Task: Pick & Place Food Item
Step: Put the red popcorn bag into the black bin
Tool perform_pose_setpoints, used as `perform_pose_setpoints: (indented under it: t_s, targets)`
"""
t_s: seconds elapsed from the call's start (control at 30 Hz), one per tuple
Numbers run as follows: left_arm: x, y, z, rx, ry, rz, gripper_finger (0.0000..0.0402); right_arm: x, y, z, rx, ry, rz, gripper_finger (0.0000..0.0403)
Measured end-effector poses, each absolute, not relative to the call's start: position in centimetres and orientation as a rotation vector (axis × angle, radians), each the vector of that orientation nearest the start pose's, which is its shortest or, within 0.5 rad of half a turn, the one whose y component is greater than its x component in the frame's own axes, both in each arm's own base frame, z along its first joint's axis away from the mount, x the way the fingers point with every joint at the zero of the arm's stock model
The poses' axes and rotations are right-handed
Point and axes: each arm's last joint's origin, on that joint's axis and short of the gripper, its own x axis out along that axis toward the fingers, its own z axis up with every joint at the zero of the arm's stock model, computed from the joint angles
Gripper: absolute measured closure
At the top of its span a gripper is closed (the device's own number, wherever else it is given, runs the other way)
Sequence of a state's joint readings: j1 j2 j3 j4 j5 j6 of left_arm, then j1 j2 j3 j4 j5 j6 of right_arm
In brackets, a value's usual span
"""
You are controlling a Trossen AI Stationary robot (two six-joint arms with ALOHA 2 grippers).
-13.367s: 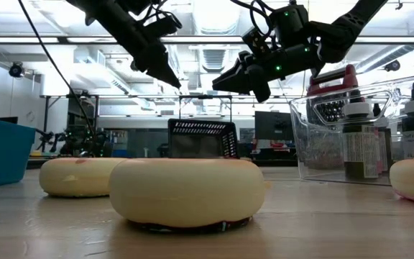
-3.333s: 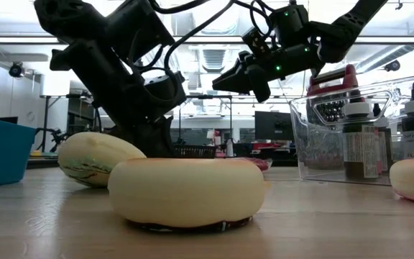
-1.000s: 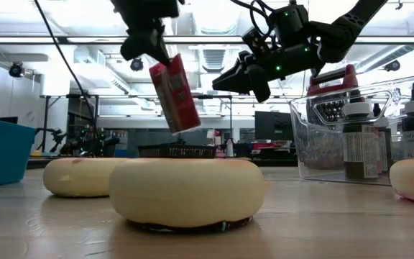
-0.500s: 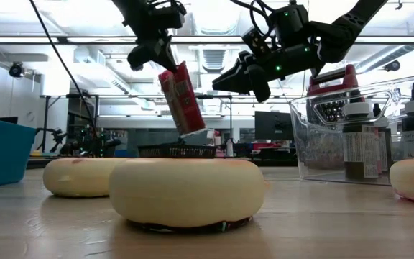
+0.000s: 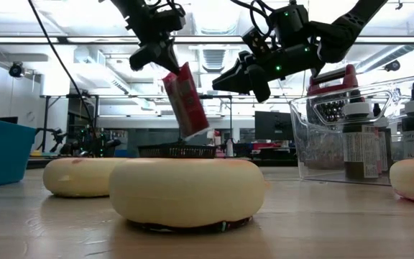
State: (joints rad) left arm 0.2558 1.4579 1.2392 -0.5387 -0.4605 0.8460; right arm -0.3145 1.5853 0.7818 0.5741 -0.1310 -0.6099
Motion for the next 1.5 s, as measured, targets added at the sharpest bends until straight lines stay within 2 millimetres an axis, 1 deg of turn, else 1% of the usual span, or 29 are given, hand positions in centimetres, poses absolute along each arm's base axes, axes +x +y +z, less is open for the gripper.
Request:
perform_pose_setpoints:
  t_s: [0.37,0.93,1.27,1.5]
  targets:
    - [30.7,10.2,28.7,0.838,1.087,0.295,0.0401,31.6,-9.9,21.1,-0.556,0.272,-0.108,0.0264]
    - [30.8,10.7,28.5,0.827,1.083,0.276,0.0401,31.6,-9.9,21.1,-0.555,0.272,-0.108,0.0264]
    - [31.3,11.5,27.4,0.835,1.108,0.269,0.0401,31.6,-9.9,21.1,-0.555,0.272,-0.108,0.0264]
    - [31.3,12.0,27.2,0.820,1.116,0.276,0.0401,31.6,-9.9,21.1,-0.557,0.272,-0.108,0.0264]
